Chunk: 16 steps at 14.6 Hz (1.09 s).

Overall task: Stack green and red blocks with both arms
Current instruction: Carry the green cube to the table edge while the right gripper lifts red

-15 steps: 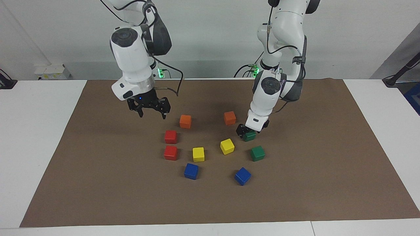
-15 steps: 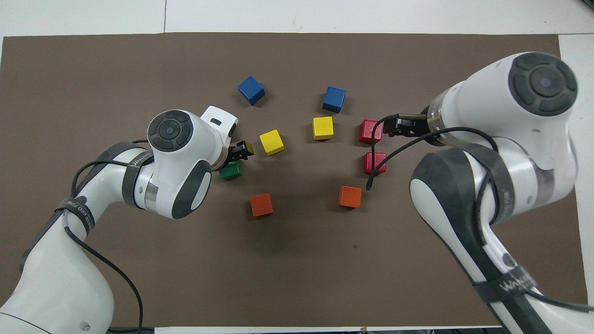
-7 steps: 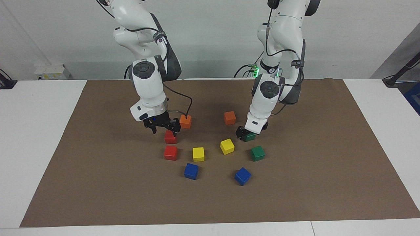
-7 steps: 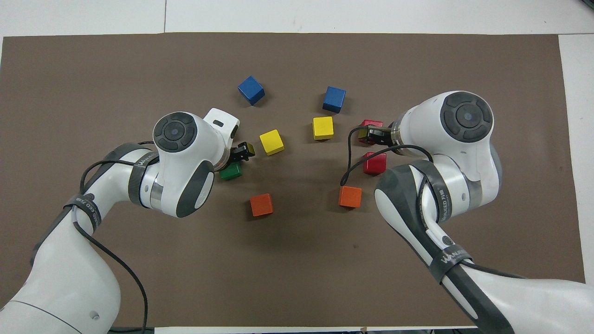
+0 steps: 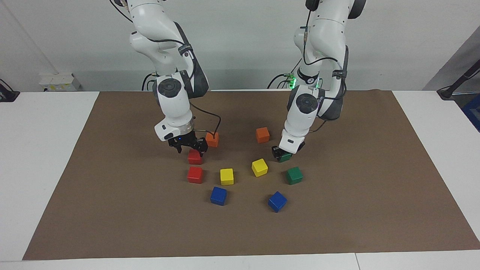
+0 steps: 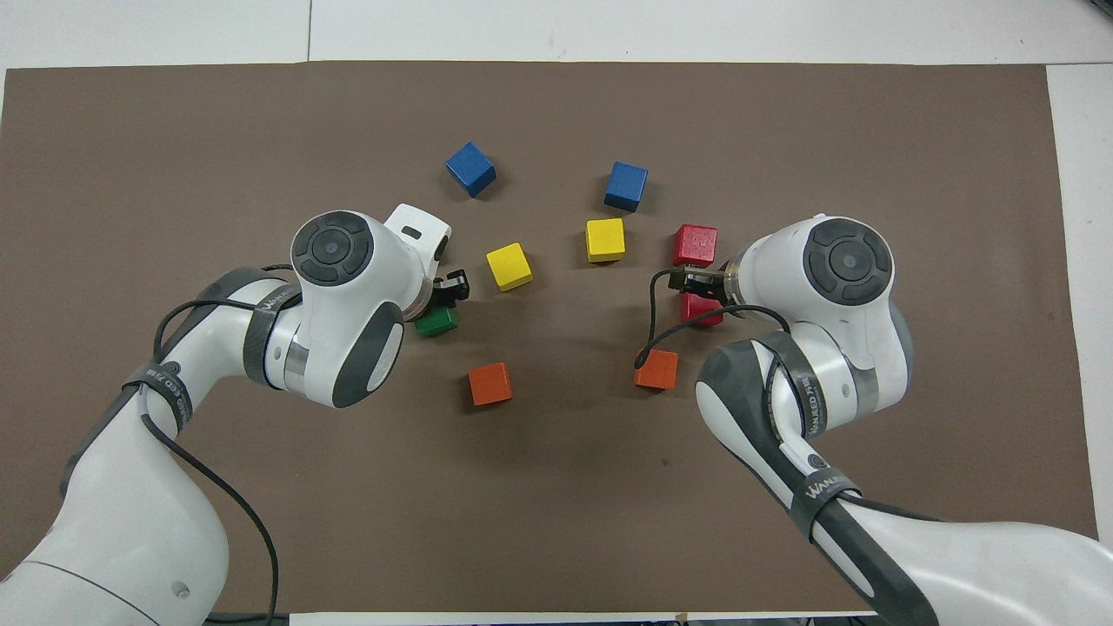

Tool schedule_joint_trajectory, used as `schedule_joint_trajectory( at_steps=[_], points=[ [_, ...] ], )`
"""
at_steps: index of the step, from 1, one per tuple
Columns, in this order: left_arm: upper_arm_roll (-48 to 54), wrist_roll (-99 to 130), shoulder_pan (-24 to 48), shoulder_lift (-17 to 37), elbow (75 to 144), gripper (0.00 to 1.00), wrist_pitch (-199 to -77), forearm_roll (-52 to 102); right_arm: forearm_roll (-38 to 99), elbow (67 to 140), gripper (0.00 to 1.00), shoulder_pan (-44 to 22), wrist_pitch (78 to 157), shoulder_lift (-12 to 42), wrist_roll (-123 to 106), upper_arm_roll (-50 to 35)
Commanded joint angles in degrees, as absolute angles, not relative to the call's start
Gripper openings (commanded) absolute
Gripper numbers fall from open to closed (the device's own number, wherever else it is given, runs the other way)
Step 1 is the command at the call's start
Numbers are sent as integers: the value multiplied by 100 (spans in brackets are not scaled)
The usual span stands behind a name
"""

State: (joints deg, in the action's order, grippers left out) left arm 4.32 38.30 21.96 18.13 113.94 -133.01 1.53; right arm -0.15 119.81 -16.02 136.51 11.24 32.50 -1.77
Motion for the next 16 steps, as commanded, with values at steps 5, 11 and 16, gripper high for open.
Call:
schedule_joint_trajectory(
  at_steps=[5, 11, 16],
  points=[
    [325, 2825, 1444, 1048, 11320, 0, -12439, 61, 62, 12445, 100, -1704, 14079, 1028, 3340, -185],
    [325, 400, -427, 782, 11469, 0, -12243, 62, 62, 12463, 84, -1811, 14326, 1195, 3305, -176],
    [325, -1000, -1353, 843, 12032, 0, -13209, 62, 53, 12070, 0, -1443, 13723, 1169, 2998, -167]
  ],
)
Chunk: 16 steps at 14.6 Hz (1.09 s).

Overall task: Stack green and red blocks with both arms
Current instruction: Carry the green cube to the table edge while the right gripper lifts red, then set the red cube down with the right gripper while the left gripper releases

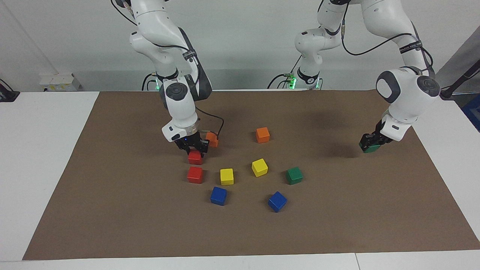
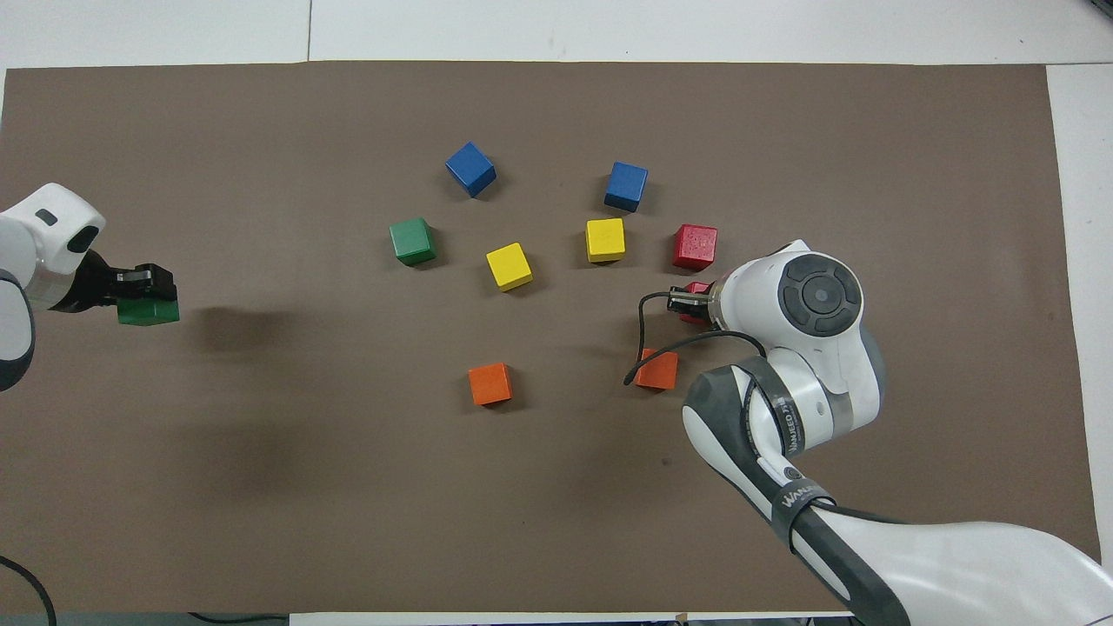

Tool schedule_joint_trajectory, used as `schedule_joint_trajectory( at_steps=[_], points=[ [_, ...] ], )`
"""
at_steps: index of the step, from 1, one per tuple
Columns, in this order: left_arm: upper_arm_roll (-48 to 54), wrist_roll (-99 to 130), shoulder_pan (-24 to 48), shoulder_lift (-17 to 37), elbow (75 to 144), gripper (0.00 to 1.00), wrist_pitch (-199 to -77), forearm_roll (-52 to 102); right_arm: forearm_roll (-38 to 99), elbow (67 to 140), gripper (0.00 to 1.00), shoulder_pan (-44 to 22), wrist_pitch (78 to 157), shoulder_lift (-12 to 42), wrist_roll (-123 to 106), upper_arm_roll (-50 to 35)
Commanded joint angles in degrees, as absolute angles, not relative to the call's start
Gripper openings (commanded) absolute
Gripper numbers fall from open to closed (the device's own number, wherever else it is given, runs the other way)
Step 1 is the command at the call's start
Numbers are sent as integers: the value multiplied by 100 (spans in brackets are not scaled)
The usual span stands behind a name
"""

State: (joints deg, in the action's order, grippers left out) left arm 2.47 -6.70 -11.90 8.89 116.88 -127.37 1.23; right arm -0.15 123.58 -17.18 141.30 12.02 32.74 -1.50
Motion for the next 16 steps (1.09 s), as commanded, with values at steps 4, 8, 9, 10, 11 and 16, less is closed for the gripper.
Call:
schedule_joint_trajectory(
  at_steps=[4, 8, 9, 10, 11, 16],
  points=[
    [325, -1528, -1555, 1107, 12006, 0, -13455, 70, 53, 10480, 0, -705, 11833, 1204, 1665, -167],
    [325, -1635, -1644, 1274, 11997, 0, -13640, 70, 53, 10572, 0, 420, 12557, 1327, -664, -167],
    [325, -1635, -1644, 1292, 11997, 0, -13675, 70, 61, 10747, 0, 587, 12751, 1336, -851, -167],
    [325, -1635, -1644, 1309, 12006, 0, -13711, 70, 62, 10853, 0, 650, 12866, 1345, -861, -176],
    [325, -1626, -1644, 1310, 12023, 0, -13720, 70, 62, 10915, 0, 659, 12919, 1371, -861, -176],
    [316, -1635, -1652, 1336, 12059, 0, -13869, 70, 140, 11556, 0, 668, 13551, 1380, -844, -176]
  ],
)
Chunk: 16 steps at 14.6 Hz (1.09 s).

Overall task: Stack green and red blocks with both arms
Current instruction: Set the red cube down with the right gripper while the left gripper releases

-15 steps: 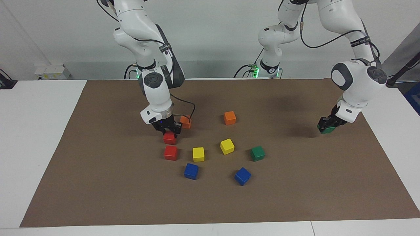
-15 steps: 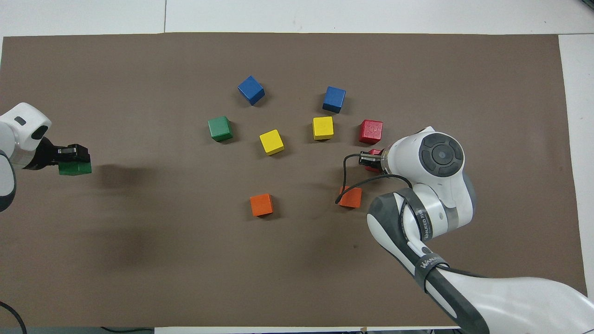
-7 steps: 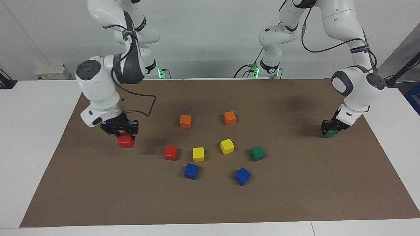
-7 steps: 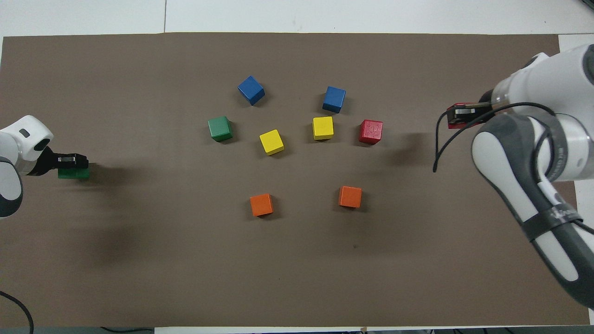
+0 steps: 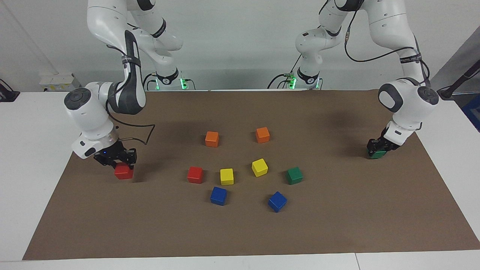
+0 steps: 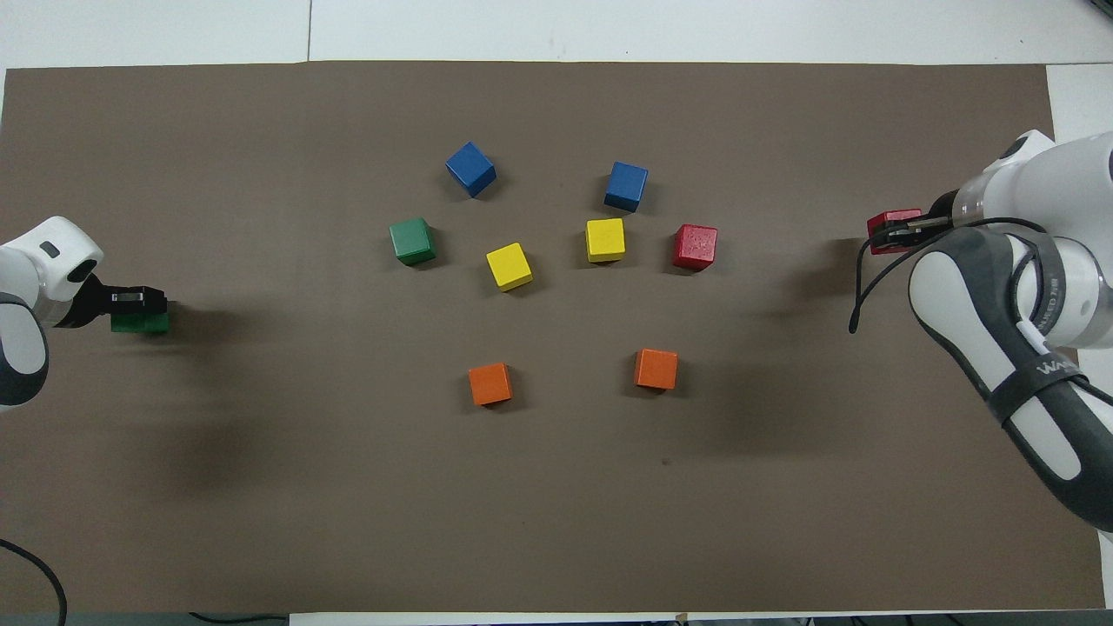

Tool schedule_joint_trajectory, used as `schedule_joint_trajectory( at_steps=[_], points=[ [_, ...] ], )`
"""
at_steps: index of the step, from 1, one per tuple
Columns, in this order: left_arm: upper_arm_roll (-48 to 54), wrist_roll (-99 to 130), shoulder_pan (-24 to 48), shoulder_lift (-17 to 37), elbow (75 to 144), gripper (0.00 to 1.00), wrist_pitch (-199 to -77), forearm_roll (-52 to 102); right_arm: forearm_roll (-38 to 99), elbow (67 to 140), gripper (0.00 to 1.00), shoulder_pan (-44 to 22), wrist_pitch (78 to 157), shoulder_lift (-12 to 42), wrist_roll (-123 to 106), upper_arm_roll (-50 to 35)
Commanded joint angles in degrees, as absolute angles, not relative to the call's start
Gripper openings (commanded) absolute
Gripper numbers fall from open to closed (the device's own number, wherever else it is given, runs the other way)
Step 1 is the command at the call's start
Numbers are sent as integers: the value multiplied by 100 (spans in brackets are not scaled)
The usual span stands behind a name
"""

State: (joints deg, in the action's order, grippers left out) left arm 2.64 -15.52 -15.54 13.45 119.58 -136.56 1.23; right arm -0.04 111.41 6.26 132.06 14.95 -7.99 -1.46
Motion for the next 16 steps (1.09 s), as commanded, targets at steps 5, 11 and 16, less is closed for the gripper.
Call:
schedule_joint_trajectory(
  at_steps=[5, 11, 16],
  points=[
    [316, -1661, -1644, 1336, 12076, 12, -13878, 70, 264, 11909, 0, 729, 13702, 1380, -888, -176],
    [316, -1652, -1644, 1336, 12067, 100, -13878, 70, 264, 12050, 9, 756, 13825, 1362, -888, -176],
    [325, -1617, -1547, 1345, 11517, 100, -13213, 62, 264, 11910, 100, 660, 13738, 1293, -792, -184]
  ],
)
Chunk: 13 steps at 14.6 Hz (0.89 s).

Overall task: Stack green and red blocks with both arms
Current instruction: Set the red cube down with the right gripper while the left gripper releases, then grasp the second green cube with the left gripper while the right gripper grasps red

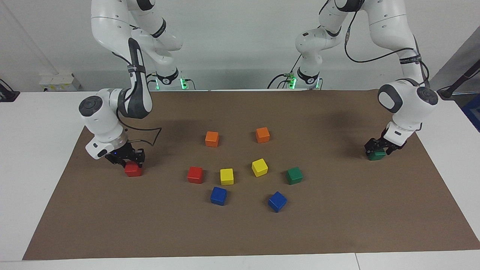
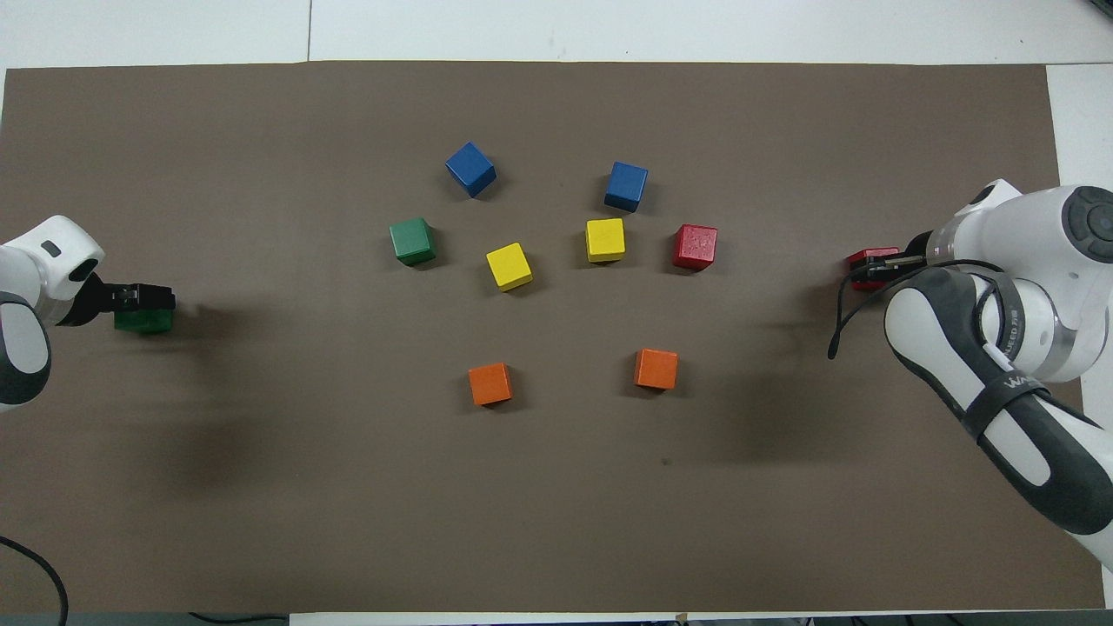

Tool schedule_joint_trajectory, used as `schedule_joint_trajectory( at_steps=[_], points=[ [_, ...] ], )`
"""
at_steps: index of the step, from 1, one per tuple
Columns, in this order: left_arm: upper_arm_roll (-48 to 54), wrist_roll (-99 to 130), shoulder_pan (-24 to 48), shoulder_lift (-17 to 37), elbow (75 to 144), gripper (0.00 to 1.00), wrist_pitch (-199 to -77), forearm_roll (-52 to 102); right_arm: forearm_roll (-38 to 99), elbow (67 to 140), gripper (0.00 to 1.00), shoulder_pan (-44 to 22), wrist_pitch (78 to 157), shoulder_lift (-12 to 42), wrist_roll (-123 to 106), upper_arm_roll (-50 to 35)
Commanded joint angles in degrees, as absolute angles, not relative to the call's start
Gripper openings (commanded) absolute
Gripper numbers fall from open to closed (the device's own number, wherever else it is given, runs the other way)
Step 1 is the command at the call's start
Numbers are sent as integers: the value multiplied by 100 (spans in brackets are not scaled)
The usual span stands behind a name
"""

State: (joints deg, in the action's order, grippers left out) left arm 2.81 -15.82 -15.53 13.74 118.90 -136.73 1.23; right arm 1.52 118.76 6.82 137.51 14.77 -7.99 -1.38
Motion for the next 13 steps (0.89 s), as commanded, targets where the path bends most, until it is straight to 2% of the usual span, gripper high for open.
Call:
schedule_joint_trajectory(
  at_steps=[1, 3, 6, 10, 13],
  points=[
    [334, -1591, -1503, 1353, 11157, 100, -12818, 62, 264, 11700, 100, 616, 13424, 1196, -704, -228],
    [317, -1356, -1101, 1423, 10419, 100, -11967, 105, 264, 10981, 100, 484, 12433, 1125, -511, -246],
    [316, 206, -337, 1713, 9503, 100, -11216, 96, 229, 10110, 100, 221, 11823, 1160, -196, -246],
    [316, 1632, 692, 1837, 9246, 100, -11135, 123, -86, 9546, 100, -920, 11821, 1694, 1839, -237],
    [316, 2406, 1264, 2134, 9063, 100, -11276, 97, -290, 9045, 100, -1116, 11971, 2319, 2662, -246]
  ],
)
